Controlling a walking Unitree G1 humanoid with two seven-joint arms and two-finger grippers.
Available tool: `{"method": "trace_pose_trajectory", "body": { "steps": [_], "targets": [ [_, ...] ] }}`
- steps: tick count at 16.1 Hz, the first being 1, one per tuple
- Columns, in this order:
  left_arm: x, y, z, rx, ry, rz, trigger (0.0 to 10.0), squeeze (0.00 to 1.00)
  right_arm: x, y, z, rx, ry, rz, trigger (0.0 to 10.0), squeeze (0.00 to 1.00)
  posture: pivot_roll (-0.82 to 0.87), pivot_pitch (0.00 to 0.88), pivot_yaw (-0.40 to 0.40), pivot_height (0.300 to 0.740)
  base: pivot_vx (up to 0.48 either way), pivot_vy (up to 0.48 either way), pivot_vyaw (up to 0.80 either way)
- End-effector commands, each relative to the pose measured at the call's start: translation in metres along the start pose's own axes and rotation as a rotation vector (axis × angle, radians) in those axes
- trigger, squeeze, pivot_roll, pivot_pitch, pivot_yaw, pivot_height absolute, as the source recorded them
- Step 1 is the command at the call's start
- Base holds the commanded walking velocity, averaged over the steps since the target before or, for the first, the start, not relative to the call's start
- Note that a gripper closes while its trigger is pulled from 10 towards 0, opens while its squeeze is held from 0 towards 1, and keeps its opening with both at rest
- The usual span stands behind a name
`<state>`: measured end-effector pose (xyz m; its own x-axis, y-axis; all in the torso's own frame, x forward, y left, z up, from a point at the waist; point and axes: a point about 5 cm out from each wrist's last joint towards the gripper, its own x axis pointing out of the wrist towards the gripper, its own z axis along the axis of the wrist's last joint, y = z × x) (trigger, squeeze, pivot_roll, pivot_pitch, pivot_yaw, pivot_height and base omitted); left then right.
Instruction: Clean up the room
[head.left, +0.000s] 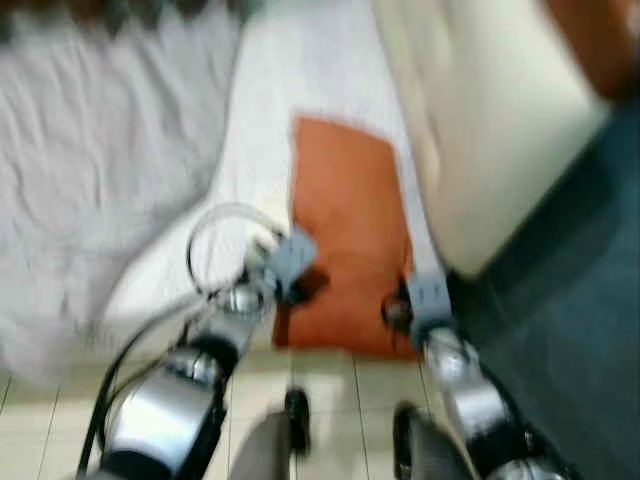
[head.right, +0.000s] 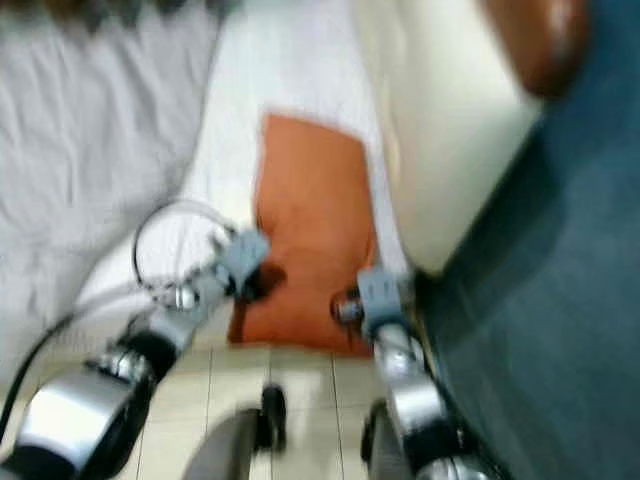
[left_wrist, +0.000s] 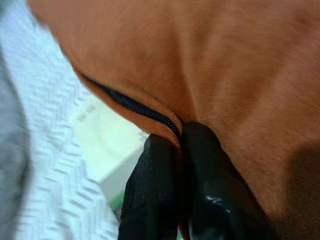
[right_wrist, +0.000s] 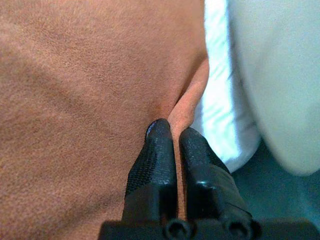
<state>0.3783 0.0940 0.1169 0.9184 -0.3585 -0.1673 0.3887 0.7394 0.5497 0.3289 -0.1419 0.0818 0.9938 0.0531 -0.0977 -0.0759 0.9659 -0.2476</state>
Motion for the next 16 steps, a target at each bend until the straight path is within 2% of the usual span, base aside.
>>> {"method": "trace_pose_trajectory", "body": {
  "steps": [1, 3, 5, 6, 7, 9, 10, 11, 12, 13, 14, 15, 16],
  "targets": [
    [-0.001, 0.010, 0.003, 0.085, -0.034, 0.057, 10.0, 0.00, 0.000, 0.000, 0.001, -0.020, -0.023, -0.030, 10.0, 0.00, -0.23, 0.515, 0.107, 0.740, 0.000, 0.000, 0.00],
    [-0.002, 0.012, -0.001, 0.086, -0.014, 0.065, 10.0, 0.00, 0.005, 0.007, 0.008, -0.004, -0.047, -0.024, 10.0, 0.00, -0.23, 0.523, 0.105, 0.740, 0.000, 0.000, 0.00],
    [-0.003, 0.013, -0.007, 0.002, 0.023, 0.056, 10.0, 0.00, 0.008, 0.012, 0.010, 0.030, -0.045, -0.012, 10.0, 0.00, -0.22, 0.527, 0.107, 0.740, 0.000, 0.000, 0.00],
    [-0.004, 0.014, -0.007, -0.103, 0.007, 0.057, 10.0, 0.00, 0.005, 0.008, 0.017, 0.119, -0.087, -0.031, 10.0, 0.00, -0.21, 0.509, 0.109, 0.740, 0.000, 0.000, 0.00],
    [-0.004, 0.016, -0.005, -0.120, -0.022, 0.064, 10.0, 0.00, 0.002, 0.005, 0.020, 0.142, -0.114, -0.047, 10.0, 0.00, -0.20, 0.491, 0.108, 0.740, 0.000, 0.000, 0.00],
    [-0.007, 0.034, 0.014, -0.129, -0.189, 0.109, 10.0, 0.00, -0.018, -0.005, 0.040, 0.203, -0.237, -0.088, 10.0, 0.00, -0.17, 0.413, 0.106, 0.740, 0.000, 0.000, 0.00],
    [-0.015, 0.045, 0.023, -0.139, -0.297, 0.118, 10.0, 0.00, -0.034, -0.009, 0.051, 0.214, -0.290, -0.096, 10.0, 0.00, -0.16, 0.360, 0.105, 0.740, 0.000, 0.000, 0.00],
    [-0.022, 0.049, 0.025, -0.139, -0.339, 0.117, 10.0, 0.00, -0.042, -0.010, 0.053, 0.230, -0.305, -0.096, 10.0, 0.00, -0.15, 0.307, 0.104, 0.740, 0.000, 0.000, 0.00],
    [-0.026, 0.050, 0.024, -0.151, -0.353, 0.115, 10.0, 0.00, -0.046, -0.011, 0.053, 0.239, -0.305, -0.095, 10.0, 0.00, -0.15, 0.284, 0.104, 0.740, 0.000, 0.000, 0.00],
    [-0.037, 0.048, 0.020, -0.171, -0.360, 0.104, 10.0, 0.00, -0.053, -0.013, 0.050, 0.257, -0.301, -0.094, 10.0, 0.00, -0.13, 0.217, 0.104, 0.740, 0.000, 0.000, 0.00],
    [-0.040, 0.048, 0.018, -0.177, -0.360, 0.102, 10.0, 0.00, -0.055, -0.013, 0.049, 0.265, -0.297, -0.095, 10.0, 0.00, -0.13, 0.217, 0.104, 0.740, 0.000, 0.000, 0.00],
    [-0.053, 0.044, 0.014, -0.177, -0.375, 0.118, 10.0, 0.00, -0.062, -0.017, 0.049, 0.273, -0.299, -0.103, 10.0, 0.00, -0.11, 0.130, 0.101, 0.740, 0.000, 0.000, 0.00],
    [-0.071, 0.040, 0.016, -0.185, -0.403, 0.142, 10.0, 0.00, -0.073, -0.024, 0.052, 0.273, -0.319, -0.123, 10.0, 0.00, -0.10, 0.096, 0.098, 0.740, 0.000, 0.000, 0.00]
  ]
}}
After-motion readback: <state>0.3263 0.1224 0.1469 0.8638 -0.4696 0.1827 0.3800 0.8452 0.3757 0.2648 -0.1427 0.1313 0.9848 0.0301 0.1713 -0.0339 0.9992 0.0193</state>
